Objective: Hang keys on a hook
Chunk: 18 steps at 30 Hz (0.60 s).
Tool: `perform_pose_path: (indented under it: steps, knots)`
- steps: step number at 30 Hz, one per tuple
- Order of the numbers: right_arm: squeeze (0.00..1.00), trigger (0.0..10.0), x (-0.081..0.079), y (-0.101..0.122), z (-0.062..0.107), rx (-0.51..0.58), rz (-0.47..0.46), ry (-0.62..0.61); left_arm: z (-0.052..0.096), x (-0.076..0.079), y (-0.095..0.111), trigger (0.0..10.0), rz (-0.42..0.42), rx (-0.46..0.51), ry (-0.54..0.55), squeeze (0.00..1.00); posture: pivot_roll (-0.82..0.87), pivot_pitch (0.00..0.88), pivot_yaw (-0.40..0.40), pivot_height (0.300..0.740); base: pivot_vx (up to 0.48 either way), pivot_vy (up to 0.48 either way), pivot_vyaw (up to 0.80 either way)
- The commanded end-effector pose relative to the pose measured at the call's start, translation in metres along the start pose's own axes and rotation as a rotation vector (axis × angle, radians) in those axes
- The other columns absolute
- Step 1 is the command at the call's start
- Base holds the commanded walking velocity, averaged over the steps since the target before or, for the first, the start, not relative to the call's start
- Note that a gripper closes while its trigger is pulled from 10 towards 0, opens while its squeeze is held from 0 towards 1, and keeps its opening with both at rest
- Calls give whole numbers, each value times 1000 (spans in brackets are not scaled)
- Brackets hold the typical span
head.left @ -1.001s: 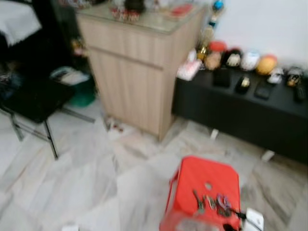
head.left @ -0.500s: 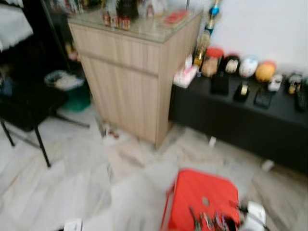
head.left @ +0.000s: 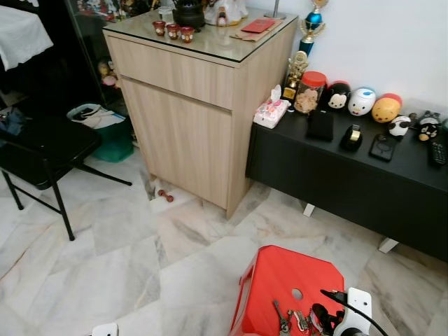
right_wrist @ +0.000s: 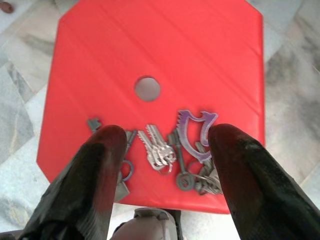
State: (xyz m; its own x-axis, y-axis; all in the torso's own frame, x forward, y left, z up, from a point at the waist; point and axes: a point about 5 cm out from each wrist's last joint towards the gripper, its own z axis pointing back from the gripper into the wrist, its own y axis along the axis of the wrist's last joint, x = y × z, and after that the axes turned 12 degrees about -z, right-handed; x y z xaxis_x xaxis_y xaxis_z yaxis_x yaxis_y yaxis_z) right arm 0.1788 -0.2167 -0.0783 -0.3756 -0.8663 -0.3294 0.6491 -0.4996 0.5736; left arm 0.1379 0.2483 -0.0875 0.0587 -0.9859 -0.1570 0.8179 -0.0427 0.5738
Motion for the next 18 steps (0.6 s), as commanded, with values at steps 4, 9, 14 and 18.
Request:
perform_pose_path:
  steps: [4, 9, 14, 18]
  knots:
    - [0, 10000, -4, -1, 0, 27, 14, 23, -1, -2, 7, 10000, 16, 51, 12, 0, -27, 56, -48, 740, 0, 0, 0]
    - [0, 10000, -2, -3, 1, 26, 30, 2, 0, -3, 7, 10000, 14, 51, 12, 0, -29, 59, -46, 740, 0, 0, 0]
    - [0, 10000, -1, -1, 1, 52, 37, -16, 0, -4, 8, 10000, 14, 67, 18, 0, -40, 66, -44, 740, 0, 0, 0]
    - [0, 10000, 0, 3, 1, 73, 40, -22, -1, -9, 25, 10000, 5, 169, 53, 0, -39, 68, -43, 720, 0, 0, 0]
